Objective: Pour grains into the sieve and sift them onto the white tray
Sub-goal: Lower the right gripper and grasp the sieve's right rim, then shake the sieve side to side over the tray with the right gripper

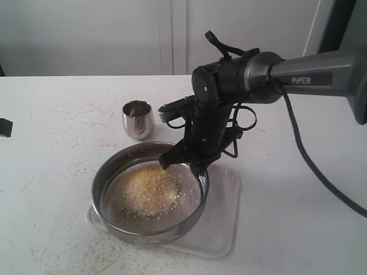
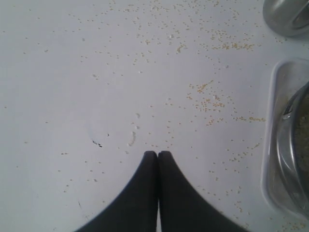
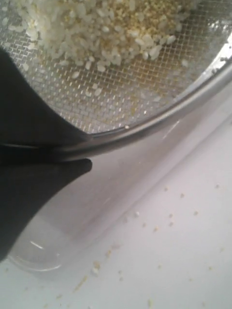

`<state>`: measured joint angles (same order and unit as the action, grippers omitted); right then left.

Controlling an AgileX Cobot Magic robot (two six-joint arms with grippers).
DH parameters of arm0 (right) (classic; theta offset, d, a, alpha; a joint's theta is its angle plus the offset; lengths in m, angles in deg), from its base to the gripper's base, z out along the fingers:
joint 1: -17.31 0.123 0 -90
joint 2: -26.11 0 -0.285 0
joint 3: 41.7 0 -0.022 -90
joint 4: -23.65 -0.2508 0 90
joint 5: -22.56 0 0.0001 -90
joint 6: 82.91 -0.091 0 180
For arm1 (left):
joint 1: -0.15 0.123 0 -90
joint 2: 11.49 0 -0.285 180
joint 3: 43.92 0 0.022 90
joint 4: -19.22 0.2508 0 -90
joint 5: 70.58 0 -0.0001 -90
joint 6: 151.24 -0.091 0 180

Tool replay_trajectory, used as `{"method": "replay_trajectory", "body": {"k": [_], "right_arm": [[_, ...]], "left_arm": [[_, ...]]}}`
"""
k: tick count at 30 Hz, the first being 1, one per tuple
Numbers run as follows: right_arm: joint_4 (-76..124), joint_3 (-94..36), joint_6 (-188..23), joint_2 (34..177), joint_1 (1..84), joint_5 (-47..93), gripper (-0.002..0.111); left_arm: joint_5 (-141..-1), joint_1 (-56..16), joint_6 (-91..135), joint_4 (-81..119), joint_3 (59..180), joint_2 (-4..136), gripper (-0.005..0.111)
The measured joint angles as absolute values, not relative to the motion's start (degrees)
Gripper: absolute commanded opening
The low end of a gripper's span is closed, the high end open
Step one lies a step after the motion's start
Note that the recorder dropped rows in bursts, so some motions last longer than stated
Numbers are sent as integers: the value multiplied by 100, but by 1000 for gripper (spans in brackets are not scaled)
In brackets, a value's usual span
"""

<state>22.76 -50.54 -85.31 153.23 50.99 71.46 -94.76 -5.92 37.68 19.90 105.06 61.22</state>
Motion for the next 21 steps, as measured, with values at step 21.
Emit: {"method": "replay_trajectory", "body": {"k": [21], "right_arm": [[1324,-5054,-7718,14682,4358,7538,0]], "left_arm": [[-9476,-592,3768,1990,10506,6122,0]]}}
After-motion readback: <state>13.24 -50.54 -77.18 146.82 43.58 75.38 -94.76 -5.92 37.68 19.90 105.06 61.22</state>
